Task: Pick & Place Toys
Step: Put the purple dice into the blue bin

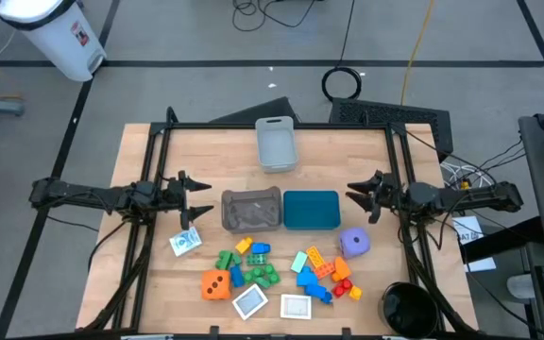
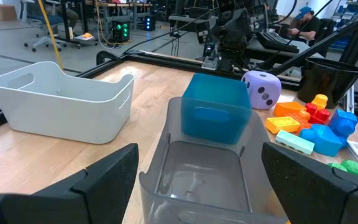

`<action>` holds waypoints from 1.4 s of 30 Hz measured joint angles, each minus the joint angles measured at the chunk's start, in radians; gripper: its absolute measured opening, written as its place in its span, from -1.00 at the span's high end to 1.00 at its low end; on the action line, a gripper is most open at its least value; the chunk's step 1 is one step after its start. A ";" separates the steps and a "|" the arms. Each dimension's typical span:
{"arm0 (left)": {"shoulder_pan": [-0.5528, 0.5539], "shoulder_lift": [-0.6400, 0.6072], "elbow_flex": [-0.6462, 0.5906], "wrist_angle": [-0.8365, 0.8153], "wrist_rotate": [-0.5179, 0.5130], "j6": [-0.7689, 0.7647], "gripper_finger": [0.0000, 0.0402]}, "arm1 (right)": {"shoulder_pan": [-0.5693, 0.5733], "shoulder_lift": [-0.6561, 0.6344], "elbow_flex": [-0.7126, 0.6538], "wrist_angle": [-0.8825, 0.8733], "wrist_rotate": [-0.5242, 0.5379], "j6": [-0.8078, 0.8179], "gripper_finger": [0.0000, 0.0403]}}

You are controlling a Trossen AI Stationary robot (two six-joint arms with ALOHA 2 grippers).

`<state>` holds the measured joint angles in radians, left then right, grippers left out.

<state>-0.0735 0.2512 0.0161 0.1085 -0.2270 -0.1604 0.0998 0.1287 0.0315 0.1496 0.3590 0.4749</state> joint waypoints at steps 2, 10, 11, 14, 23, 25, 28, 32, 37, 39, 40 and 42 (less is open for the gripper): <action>0.000 0.000 0.000 0.000 0.000 0.000 -0.73 | 0.000 -0.001 -0.011 0.026 0.006 0.024 0.18; 0.000 0.000 0.000 -0.001 0.000 0.000 -0.73 | 0.000 0.012 -0.013 0.033 0.002 0.013 0.18; 0.000 0.000 0.000 -0.001 0.000 0.000 -0.73 | 0.002 0.016 -0.013 0.043 -0.009 0.014 0.18; 0.000 0.000 0.000 -0.001 0.000 0.000 -0.73 | 0.008 0.040 -0.014 0.131 -0.100 -0.059 0.15; 0.000 0.000 0.000 -0.001 0.000 0.000 -0.73 | 0.102 0.241 -0.010 0.720 -0.418 -0.293 -0.39; 0.000 0.000 0.000 0.000 0.000 0.000 -0.73 | 0.141 0.298 0.020 0.779 -0.468 -0.293 -0.56; 0.000 0.000 0.000 0.000 0.000 0.000 -0.73 | 0.226 0.400 0.101 0.718 -0.521 -0.314 -0.74; 0.000 0.000 0.000 -0.001 0.000 0.000 -0.73 | 0.358 0.546 0.315 0.563 -0.472 -0.430 -0.78; 0.000 0.003 0.000 -0.003 -0.001 0.000 -0.73 | 0.496 0.743 0.670 -0.027 -0.201 -0.490 -0.71; 0.000 0.003 0.000 0.002 -0.001 0.000 -0.73 | 0.538 0.821 0.808 -0.251 -0.058 -0.438 -0.69; 0.000 0.003 0.000 -0.001 -0.001 0.000 -0.73 | 0.554 0.863 0.867 -0.365 0.003 -0.399 -0.69; 0.000 0.004 0.000 -0.001 -0.001 0.000 -0.73 | 0.579 0.949 0.960 -0.563 0.080 -0.311 -0.68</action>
<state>-0.0734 0.2550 0.0158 0.1079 -0.2276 -0.1605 0.6785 1.0782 0.9916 -0.4130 0.4395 0.1638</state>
